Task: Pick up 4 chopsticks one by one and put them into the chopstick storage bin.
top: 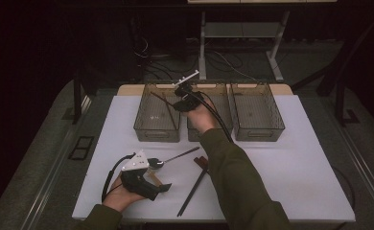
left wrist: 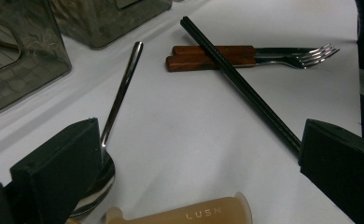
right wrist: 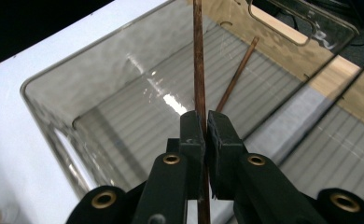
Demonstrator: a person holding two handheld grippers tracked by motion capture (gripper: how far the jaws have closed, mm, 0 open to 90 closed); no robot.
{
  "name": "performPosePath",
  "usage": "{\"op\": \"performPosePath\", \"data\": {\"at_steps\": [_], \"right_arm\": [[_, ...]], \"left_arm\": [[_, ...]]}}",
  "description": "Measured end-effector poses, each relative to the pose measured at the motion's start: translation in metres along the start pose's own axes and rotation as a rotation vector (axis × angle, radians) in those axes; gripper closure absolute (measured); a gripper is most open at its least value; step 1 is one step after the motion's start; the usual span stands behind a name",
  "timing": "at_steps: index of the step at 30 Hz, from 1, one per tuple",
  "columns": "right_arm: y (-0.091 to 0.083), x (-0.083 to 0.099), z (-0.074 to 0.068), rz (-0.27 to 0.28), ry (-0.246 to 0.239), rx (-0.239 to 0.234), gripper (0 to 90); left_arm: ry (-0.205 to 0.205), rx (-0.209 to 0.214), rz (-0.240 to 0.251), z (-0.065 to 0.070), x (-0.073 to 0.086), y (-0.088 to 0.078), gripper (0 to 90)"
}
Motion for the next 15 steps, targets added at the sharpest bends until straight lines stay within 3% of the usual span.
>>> {"op": "performPosePath", "data": {"at_steps": [15], "right_arm": [[0.036, -0.026, -0.009, -0.028, 0.039, 0.065, 85.2]], "left_arm": [[-0.001, 0.010, 0.012, -0.001, -0.001, -0.002, 0.0]]}}
Point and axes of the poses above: each handheld gripper's, and its own axes: y roughly forward along the jaws, x roughly out of its underside, z roughly to its right, the point moved 3 cm from there along y, roughly forward along the jaws, and after that the axes turned 1 degree about -z, right-handed, at the moved point
